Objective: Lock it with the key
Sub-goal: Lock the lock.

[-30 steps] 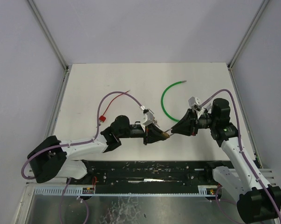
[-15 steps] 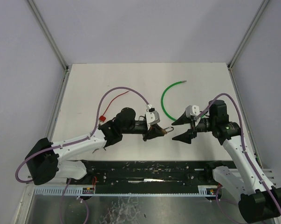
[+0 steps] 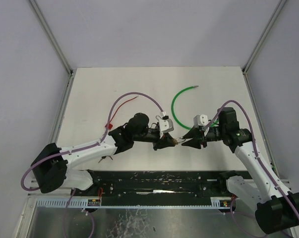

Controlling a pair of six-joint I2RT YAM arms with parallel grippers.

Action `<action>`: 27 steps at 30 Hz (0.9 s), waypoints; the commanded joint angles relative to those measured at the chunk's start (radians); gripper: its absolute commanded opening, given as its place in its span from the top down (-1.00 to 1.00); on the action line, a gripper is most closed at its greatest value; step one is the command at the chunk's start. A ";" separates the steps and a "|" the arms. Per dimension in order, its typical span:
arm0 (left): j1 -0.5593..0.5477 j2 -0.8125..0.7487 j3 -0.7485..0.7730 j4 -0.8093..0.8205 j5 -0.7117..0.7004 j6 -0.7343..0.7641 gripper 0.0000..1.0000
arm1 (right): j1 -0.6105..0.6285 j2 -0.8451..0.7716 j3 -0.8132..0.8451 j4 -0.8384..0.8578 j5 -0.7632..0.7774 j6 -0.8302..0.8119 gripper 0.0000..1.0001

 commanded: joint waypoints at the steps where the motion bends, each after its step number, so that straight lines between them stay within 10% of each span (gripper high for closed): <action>1: 0.003 0.001 0.054 0.047 0.031 0.008 0.99 | 0.019 0.008 -0.005 0.044 -0.010 0.015 0.34; 16: 0.002 -0.003 0.022 0.129 0.021 -0.043 0.97 | 0.032 0.000 -0.030 0.094 -0.060 0.059 1.00; 27: 0.039 -0.235 -0.447 0.862 -0.228 -0.368 -0.77 | -0.079 -0.037 -0.021 0.402 -0.257 0.541 1.00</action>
